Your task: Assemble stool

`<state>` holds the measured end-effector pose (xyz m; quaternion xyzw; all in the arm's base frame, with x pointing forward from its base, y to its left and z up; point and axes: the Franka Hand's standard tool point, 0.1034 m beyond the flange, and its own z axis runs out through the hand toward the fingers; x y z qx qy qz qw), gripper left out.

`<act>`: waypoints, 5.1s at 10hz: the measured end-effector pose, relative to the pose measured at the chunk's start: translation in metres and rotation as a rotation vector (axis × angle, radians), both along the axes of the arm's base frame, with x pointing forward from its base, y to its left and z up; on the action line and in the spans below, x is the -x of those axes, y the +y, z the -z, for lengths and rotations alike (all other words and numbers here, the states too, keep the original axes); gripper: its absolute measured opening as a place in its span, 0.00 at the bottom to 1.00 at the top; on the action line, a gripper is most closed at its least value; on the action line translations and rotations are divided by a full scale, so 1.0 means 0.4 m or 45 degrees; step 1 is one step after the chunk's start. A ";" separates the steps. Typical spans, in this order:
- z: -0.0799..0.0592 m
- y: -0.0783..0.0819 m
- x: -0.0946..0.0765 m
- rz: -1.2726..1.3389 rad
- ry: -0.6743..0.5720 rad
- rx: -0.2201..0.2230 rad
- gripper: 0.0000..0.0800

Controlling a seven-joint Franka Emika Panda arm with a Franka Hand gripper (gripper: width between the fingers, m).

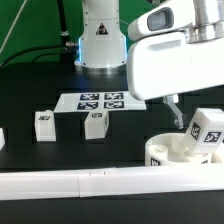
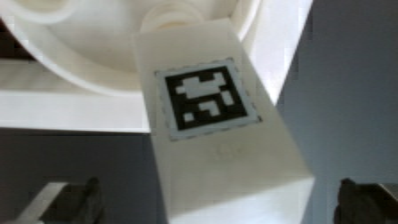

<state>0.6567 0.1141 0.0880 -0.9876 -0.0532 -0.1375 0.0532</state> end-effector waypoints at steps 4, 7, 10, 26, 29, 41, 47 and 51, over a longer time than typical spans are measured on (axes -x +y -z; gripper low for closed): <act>0.020 -0.014 0.023 -0.021 0.346 0.006 0.81; 0.022 -0.011 0.027 -0.029 0.399 0.007 0.81; 0.017 0.000 0.016 -0.018 0.408 0.010 0.81; 0.032 -0.026 0.031 1.424 0.457 -0.258 0.43; 0.033 -0.028 0.039 1.670 0.478 -0.331 0.43; -0.013 0.024 0.026 2.083 0.578 -0.540 0.79; -0.058 0.023 0.029 1.411 0.505 -0.442 0.81; -0.090 0.009 0.031 0.526 0.332 -0.169 0.81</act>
Offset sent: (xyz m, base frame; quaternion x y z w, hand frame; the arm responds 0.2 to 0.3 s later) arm -0.0037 -0.0063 -0.0032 0.0347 -0.1652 0.0261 0.9853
